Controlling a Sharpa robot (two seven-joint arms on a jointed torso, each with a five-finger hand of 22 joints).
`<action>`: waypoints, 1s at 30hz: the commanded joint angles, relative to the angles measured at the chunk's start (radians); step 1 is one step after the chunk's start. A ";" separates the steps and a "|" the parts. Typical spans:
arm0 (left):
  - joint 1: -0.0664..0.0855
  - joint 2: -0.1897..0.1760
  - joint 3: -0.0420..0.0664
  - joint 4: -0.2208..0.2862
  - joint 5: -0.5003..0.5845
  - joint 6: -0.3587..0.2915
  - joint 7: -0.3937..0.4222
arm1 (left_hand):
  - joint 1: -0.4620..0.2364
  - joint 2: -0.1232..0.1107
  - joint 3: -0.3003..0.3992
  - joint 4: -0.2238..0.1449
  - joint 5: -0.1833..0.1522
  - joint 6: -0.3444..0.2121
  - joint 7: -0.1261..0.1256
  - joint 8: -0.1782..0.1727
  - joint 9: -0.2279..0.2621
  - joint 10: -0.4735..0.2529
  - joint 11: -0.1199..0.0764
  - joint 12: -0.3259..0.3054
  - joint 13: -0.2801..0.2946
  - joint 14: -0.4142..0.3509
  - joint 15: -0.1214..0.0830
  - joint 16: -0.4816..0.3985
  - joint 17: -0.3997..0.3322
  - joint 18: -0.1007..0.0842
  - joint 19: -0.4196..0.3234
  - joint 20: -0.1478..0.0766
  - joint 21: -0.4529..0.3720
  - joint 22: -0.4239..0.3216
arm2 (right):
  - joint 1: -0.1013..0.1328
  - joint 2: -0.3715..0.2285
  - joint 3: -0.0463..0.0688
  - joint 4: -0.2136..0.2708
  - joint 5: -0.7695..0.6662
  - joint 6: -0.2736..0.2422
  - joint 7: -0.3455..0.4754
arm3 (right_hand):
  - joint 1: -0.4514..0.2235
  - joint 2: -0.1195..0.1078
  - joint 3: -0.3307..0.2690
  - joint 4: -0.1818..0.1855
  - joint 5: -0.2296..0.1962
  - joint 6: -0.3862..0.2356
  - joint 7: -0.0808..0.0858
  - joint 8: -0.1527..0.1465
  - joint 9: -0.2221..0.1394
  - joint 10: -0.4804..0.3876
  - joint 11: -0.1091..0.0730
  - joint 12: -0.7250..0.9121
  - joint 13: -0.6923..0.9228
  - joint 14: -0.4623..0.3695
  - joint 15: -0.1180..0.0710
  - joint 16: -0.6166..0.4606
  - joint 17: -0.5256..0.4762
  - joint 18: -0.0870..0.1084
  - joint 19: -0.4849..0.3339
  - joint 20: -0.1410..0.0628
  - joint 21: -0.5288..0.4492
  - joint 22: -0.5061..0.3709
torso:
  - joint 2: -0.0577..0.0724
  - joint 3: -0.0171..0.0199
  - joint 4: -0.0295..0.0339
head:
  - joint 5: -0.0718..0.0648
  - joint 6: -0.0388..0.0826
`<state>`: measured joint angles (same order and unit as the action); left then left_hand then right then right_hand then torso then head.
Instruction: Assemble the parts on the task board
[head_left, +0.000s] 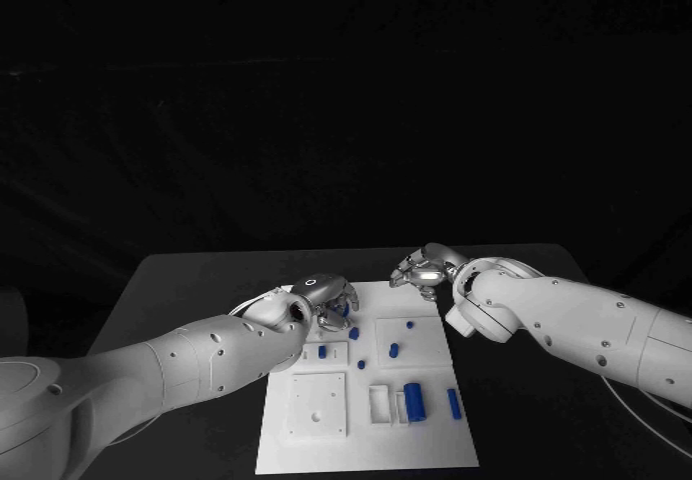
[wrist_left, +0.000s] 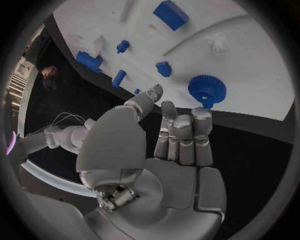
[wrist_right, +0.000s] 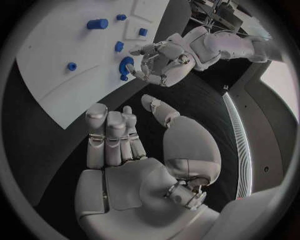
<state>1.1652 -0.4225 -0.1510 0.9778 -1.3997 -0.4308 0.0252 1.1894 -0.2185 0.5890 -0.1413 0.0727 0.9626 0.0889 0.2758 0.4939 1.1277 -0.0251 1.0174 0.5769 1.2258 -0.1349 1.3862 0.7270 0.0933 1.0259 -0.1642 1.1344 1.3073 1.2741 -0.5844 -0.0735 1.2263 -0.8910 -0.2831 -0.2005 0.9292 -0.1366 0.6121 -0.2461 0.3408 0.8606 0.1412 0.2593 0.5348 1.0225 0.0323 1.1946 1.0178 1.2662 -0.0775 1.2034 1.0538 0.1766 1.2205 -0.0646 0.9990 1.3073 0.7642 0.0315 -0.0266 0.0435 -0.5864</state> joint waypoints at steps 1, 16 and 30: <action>0.010 -0.015 0.006 0.020 0.068 0.025 0.008 | -0.004 -0.002 0.001 0.005 0.001 -0.009 0.006 -0.007 -0.002 -0.005 0.005 -0.009 -0.003 0.002 0.005 -0.007 0.002 0.029 -0.001 -0.062 -0.005 0.002 | -0.001 0.012 -0.001 -0.004 -0.107 0.013 0.016 | 0.011 -0.003 0.001 -0.010 -0.006 0.001 0.004 -0.004 0.001 0.000 0.000 0.006 -0.002 0.006 0.000 -0.003 0.001 0.085 -0.003 -0.007 0.006 0.019 | 0.000 -0.0006 0.0007 | 0.001 0.000; 0.106 -0.183 0.049 0.208 0.542 0.056 0.049 | -0.008 0.010 0.018 -0.007 0.003 -0.054 0.043 -0.030 -0.002 -0.073 0.045 -0.194 -0.103 -0.085 0.045 -0.187 -0.055 0.003 -0.097 -0.017 -0.120 -0.047 | -0.013 0.130 -0.061 -0.083 -0.585 0.011 0.052 | 0.086 -0.047 0.062 -0.016 -0.143 0.011 0.001 -0.004 0.001 0.001 -0.003 0.007 -0.006 0.006 -0.003 -0.007 0.003 0.085 -0.006 0.003 0.005 0.018 | 0.000 -0.0029 0.0123 | 0.002 -0.003; 0.142 -0.279 0.048 0.318 0.793 0.118 0.054 | -0.082 0.013 -0.069 -0.008 -0.021 -0.063 0.048 -0.027 0.009 -0.063 0.052 -0.250 -0.130 -0.084 0.052 -0.258 -0.063 -0.009 -0.110 -0.011 -0.164 -0.067 | -0.057 0.212 -0.090 -0.159 -0.741 -0.003 0.083 | 0.136 -0.074 0.111 -0.012 -0.252 0.017 -0.010 -0.008 -0.011 0.013 -0.014 0.014 -0.007 0.017 -0.012 -0.001 0.008 0.085 0.003 0.008 0.015 0.020 | 0.009 -0.0134 0.0459 | -0.015 -0.008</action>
<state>1.3058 -0.7019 -0.1037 1.2863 -0.6998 -0.3497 0.0634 1.1132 -0.2057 0.5234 -0.1490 0.0549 0.8987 0.1312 0.2508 0.5025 1.0578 0.0264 0.7734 0.4476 1.1346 -0.0802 1.1332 0.6629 0.0855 0.9182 -0.1252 0.9756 1.2415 1.2177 -0.3737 -0.1628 1.0648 -1.5485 -0.2854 -0.1469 1.0603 -0.2095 0.7208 -0.2580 0.0923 0.8735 0.1321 0.2551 0.5248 1.0341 0.0208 1.2006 1.0107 1.2779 -0.0890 1.1996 1.0615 0.1766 1.2192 -0.0601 1.0106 1.3079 0.7703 0.0220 0.0106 0.0314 -0.5930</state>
